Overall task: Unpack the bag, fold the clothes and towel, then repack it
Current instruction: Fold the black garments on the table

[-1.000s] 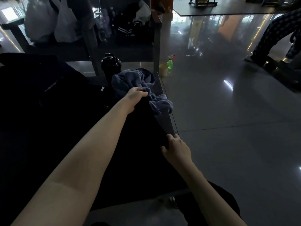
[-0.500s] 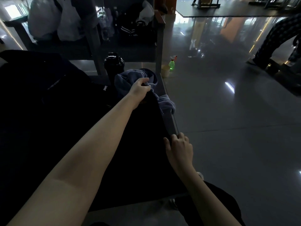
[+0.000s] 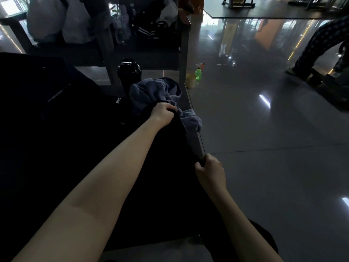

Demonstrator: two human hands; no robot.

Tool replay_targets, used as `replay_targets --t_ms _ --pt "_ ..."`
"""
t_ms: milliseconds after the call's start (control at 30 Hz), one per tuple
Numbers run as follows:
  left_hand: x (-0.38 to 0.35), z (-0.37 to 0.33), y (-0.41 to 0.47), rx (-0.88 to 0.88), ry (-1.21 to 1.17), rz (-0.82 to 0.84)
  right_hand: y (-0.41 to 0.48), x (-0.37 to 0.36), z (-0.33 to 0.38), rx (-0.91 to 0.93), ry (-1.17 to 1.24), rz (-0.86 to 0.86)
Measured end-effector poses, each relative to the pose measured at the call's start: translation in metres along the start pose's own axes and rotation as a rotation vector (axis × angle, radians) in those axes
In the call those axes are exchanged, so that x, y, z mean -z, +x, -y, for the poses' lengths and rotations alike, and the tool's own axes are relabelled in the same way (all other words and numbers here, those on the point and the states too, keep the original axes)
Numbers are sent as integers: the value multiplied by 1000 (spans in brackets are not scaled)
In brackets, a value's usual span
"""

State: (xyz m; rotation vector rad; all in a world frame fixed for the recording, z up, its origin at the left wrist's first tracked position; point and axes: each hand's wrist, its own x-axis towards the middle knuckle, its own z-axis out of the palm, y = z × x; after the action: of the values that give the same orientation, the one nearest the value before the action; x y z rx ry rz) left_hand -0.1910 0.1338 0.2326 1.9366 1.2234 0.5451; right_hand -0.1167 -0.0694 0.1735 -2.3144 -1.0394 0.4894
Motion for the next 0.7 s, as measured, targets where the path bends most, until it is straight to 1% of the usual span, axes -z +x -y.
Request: replay_targets --t_ms 67,100,233,267,300,333,367,400,433,467,500,567,600,633,700 --pt "3 -2 -1 19 -72 -64 -3 3 -1 -28 75 -39" --pt "5 -2 0 25 -71 -58 -4 4 -2 -45 91 -40" --pt "4 -5 -1 3 66 129 -2 2 -1 -71 3 -23" --pt "2 -5 -3 -5 129 151 -2 1 -1 -49 -41 -58" --pt "0 -5 -6 -24 192 135 -2 -1 -1 -3 -79 -107" --pt "-3 -4 -12 -59 241 79 -3 -3 -3 71 -96 -156" --pt "-6 -2 -20 -106 271 6 -4 -6 -5 164 -118 -168" --pt "-9 1 -28 -152 293 -43 -6 -9 -6 248 -164 -127" --pt "-12 5 -35 -183 328 -41 -7 -12 -9 294 -224 -58" --pt "-14 12 -42 -193 408 20 -9 -15 -11 293 -277 8" --pt "-14 19 -48 -191 526 116 -10 -17 -13 267 -318 44" --pt "-11 33 -60 -182 723 280 -13 -16 -12 251 -369 39" --pt "-8 38 -66 -184 769 311 -15 -16 -10 283 -385 35" --pt "-3 42 -71 -192 791 311 -17 -16 -7 325 -390 56" --pt "10 47 -81 -206 818 285 -22 -18 -3 370 -407 155"
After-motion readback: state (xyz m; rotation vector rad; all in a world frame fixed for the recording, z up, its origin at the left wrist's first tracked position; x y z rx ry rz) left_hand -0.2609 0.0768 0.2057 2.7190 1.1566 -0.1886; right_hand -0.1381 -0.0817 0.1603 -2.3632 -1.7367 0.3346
